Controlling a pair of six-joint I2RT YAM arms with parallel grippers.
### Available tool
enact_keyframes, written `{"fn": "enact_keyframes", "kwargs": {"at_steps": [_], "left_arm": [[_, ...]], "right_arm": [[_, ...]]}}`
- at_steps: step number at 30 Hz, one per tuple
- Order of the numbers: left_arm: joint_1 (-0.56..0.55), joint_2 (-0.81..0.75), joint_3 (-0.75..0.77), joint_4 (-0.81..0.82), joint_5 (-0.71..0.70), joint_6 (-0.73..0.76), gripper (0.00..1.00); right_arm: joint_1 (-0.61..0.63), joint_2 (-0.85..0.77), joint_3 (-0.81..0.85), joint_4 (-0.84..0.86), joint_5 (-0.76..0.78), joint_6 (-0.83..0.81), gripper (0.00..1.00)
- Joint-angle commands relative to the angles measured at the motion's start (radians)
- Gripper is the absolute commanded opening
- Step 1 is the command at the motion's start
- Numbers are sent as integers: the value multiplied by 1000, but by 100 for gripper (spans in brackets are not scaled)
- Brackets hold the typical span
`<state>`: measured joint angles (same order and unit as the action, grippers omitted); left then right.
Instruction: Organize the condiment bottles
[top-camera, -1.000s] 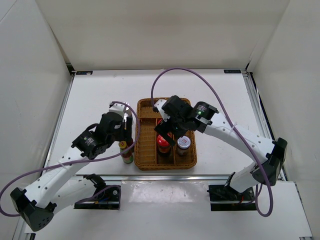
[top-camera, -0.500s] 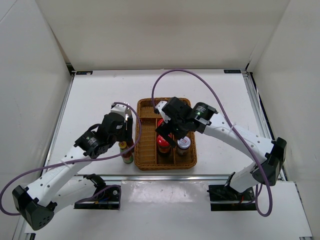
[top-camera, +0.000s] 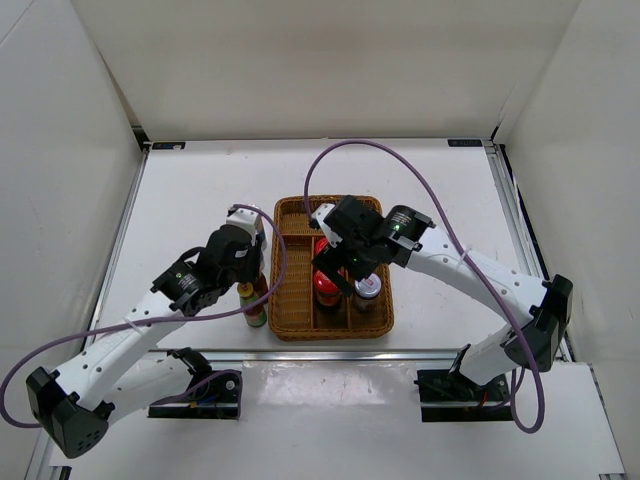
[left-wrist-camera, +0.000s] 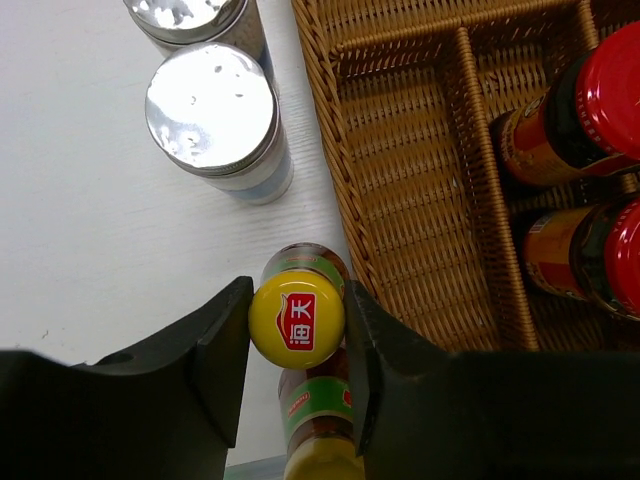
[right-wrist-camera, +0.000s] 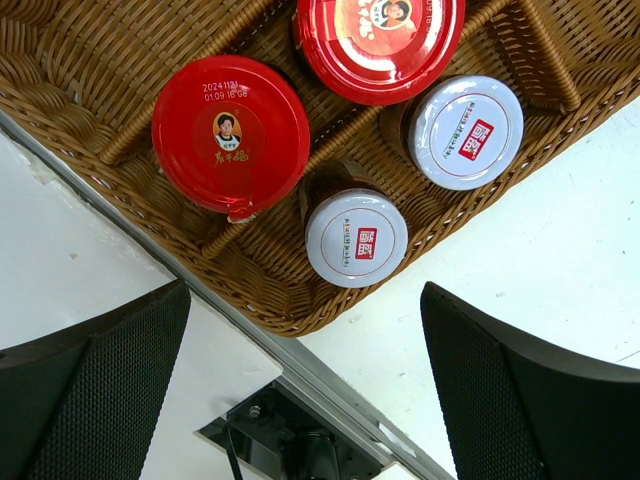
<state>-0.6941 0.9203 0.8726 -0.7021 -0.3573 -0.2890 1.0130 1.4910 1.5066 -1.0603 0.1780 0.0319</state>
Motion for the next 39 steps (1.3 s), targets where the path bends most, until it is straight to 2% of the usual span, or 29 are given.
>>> {"fn": "enact_keyframes", "kwargs": {"at_steps": [1,4,7,8,19,31,39], "left_arm": [[-4,0,6,16,-8,19,34],[-4,0,19,16,-19,28,27],[-4,0,61,16,-43,53,17],[-4,11,83,16,-55,63,11],[-13,74,253,49,-158,119,11],[-22,166,448,90,-140,139,11],[-22,242,490,147,-97,85,11]], "right_arm": [[4,-28,-3,-12,9,13,99],[4,-28,-3,-12,9,13,99],[4,-28,-3,-12,9,3,99],[4,-28,-3,-12,9,3,99],[4,-18,-3,-12,20,-7,99],[-45,-71,-13,-3,31,65,99],[-54,-159,-52,-36,89,115,99]]}}
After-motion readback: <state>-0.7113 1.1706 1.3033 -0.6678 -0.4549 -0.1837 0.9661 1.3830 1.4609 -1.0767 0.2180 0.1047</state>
